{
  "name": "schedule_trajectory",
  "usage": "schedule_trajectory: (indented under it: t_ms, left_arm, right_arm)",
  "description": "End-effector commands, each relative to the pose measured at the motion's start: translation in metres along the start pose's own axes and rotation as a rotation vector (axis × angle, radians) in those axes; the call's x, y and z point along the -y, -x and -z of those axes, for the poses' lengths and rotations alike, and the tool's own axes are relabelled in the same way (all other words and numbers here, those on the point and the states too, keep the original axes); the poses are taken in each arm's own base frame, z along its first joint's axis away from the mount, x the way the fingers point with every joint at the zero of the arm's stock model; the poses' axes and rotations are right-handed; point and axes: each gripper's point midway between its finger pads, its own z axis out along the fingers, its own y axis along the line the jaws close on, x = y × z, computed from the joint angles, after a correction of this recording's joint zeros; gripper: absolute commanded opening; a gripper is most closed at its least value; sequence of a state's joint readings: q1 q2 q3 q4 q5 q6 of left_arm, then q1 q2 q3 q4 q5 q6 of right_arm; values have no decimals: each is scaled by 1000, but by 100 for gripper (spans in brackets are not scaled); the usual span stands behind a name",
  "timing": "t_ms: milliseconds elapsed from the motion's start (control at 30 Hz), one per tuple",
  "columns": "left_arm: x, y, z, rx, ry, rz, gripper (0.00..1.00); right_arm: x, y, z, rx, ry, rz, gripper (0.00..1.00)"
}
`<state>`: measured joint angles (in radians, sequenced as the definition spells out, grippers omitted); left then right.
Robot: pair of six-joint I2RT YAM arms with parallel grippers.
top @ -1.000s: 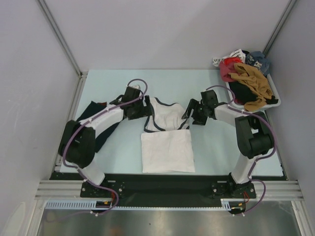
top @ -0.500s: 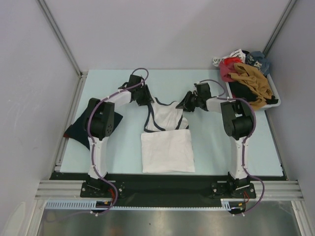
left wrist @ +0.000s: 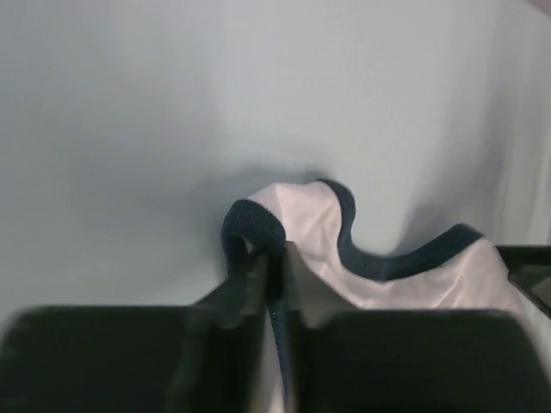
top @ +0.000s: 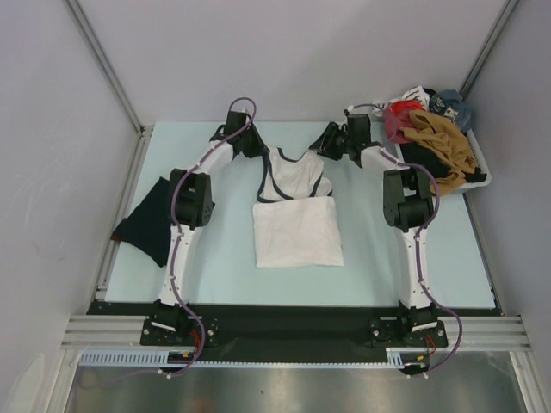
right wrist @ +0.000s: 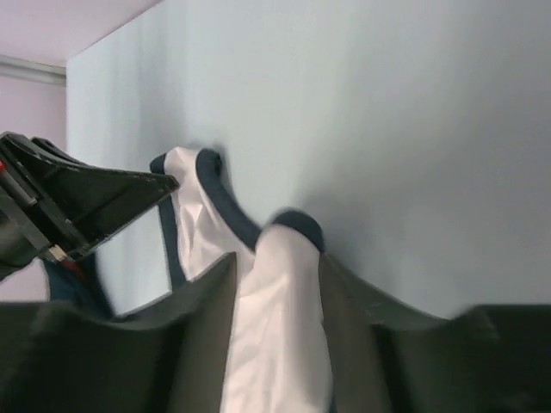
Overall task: Fold and stack the tank tops
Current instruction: Fold the tank top
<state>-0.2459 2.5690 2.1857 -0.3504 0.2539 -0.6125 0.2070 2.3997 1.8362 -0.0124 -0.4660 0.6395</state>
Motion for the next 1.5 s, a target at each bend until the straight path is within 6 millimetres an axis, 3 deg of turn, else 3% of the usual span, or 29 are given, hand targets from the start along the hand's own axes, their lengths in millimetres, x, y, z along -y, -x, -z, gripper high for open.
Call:
schedule_trajectory:
  t_ms: [0, 33, 67, 133, 167, 200, 233, 267, 300, 333, 367, 400, 433, 467, 500, 567, 600, 667, 700, 767, 800, 833, 867, 900, 967, 1000, 1100, 1333, 1467]
  left_arm:
    - [24, 50, 5, 114, -101, 21, 23]
    - [25, 57, 6, 129, -113, 22, 41]
    - [32, 65, 11, 153, -138, 8, 75]
    - [37, 72, 21, 173, -146, -35, 97]
    - [52, 87, 44, 215, -165, -64, 100]
    - [41, 71, 43, 188, -137, -64, 100]
    - [44, 77, 53, 222, -133, -87, 100]
    - [59, 89, 83, 264, -145, -105, 100]
    - [46, 74, 85, 236, -107, -98, 100]
    - [43, 71, 94, 236, -76, -101, 100]
    - [55, 77, 120, 269, -76, -113, 100]
    - [43, 55, 120, 227, -33, -108, 100]
    - [36, 47, 127, 222, 16, -114, 100]
    - [40, 46, 144, 233, 32, -125, 100]
    - [34, 27, 145, 197, 66, -136, 100]
    - [24, 9, 159, 148, 136, -172, 100]
    - [16, -15, 158, 95, 165, -186, 100]
    - [23, -30, 178, 108, 147, -210, 100]
    - [8, -68, 178, 49, 171, -219, 100]
    - [22, -78, 203, 104, 119, -229, 100]
    - [11, -112, 204, 47, 130, -233, 100]
    - [9, -120, 210, 57, 144, -222, 100]
    - [14, -123, 224, 81, 129, -220, 100]
    - [2, -148, 226, 50, 157, -218, 100]
    - [6, -156, 244, 84, 131, -203, 100]
    - [-7, -176, 246, 54, 133, -192, 100]
    - [-3, -184, 265, 78, 72, -133, 100]
    - [11, -170, 333, 259, 8, -85, 100]
    - [-8, -163, 362, 385, 84, -106, 100]
  right_arm:
    - [-1, 47, -1, 111, -25, 94, 52]
    - [-11, 60, 1, 136, -6, 113, 77]
    - [-13, 64, 4, 142, -4, 136, 82]
    - [-30, 73, 17, 166, 10, 180, 89]
    - [-36, 75, 24, 169, 13, 208, 90]
    - [-53, 81, 38, 188, 30, 225, 89]
    - [-57, 83, 47, 195, 29, 228, 88]
    - [-47, 73, 51, 171, 0, 207, 87]
    - [-46, 69, 58, 164, -14, 199, 86]
    - [-62, 75, 77, 189, -5, 201, 84]
    - [-46, 55, 81, 148, -38, 167, 83]
    - [-48, 50, 90, 146, -43, 160, 82]
    - [-61, 46, 108, 156, -33, 163, 81]
    - [-47, 23, 115, 117, -66, 142, 81]
    - [-42, 10, 121, 108, -103, 140, 81]
    - [-50, -3, 149, 114, -136, 176, 81]
    - [-31, -31, 152, 68, -197, 167, 78]
    - [-35, -52, 177, 55, -225, 184, 75]
    - [-18, -75, 185, 27, -275, 173, 73]
    - [-12, -103, 198, -6, -298, 177, 70]
    - [-21, -106, 211, 20, -283, 183, 68]
    - [-3, -132, 217, -24, -319, 165, 67]
    - [-3, -143, 223, -32, -318, 164, 66]
    - [-8, -148, 232, -19, -296, 160, 64]
    - [2, -175, 242, -53, -306, 160, 63]
    - [3, -179, 246, -48, -309, 164, 62]
    - [3, -191, 263, -30, -307, 177, 59]
    - [2, -191, 284, 35, -295, 197, 62]
    - [4, -195, 284, 27, -291, 193, 63]
